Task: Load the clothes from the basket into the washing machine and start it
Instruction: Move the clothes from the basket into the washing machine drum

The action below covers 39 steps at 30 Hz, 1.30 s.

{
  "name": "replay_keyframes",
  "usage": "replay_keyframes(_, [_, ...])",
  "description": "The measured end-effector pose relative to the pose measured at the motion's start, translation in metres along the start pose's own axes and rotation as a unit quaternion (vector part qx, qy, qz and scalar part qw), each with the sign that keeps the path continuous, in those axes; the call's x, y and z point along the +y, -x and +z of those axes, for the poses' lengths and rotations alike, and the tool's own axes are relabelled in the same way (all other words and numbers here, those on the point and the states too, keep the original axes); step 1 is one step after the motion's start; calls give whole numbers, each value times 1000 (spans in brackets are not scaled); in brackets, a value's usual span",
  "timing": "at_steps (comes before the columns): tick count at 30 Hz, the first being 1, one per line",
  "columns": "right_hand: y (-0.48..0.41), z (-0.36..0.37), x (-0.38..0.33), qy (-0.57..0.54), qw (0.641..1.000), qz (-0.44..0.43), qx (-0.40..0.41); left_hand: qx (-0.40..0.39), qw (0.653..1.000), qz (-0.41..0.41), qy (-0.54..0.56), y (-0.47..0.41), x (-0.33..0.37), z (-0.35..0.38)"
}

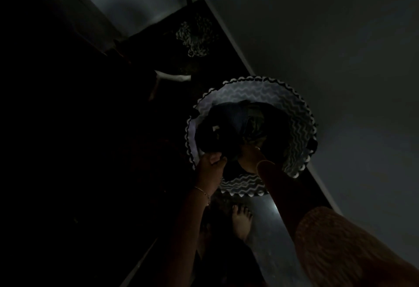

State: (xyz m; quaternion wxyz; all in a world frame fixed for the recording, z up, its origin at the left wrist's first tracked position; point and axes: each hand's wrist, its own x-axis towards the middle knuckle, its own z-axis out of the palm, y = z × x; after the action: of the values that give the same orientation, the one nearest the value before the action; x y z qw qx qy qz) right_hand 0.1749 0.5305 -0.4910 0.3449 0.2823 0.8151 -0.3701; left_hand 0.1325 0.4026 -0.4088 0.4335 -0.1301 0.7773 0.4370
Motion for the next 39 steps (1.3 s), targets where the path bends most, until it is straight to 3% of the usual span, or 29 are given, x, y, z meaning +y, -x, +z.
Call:
replay_keyframes(2, [1,-3,-4,-108,994,18,21,-11,1000,-13,8,3,2,1])
replay_keyframes(4, [10,-10,-13,-263,962,51,62,-12,1000,-20,17,8,3,0])
replay_keyframes(7, [44,-28,-30,-533,836,62,117,-5,999,-36,31,19,8,-5])
replay_keyframes(11, [94,-50,-43,-635,766,41,98,-15,995,-69,77,46,25,-10])
replay_keyframes(17, [162,-71,-62,-736,677,22,-13,-56,974,-90,200,97,64,-19])
replay_keyframes(27, [259,-119,-84,-758,628,-136,-114,-168,912,-135,349,154,119,-31])
replay_keyframes(29, [275,-130,-86,-742,640,-158,-119,-196,894,-137,379,167,134,-32])
replay_keyframes(33, [304,-153,-92,-722,666,-161,-100,-196,915,-94,339,194,160,-31])
replay_keyframes(37, [333,-169,-95,-723,675,-145,-26,-147,955,-30,257,218,171,-41])
replay_keyframes(39, [343,-172,-92,-693,702,-163,21,-104,968,-4,228,226,173,-50])
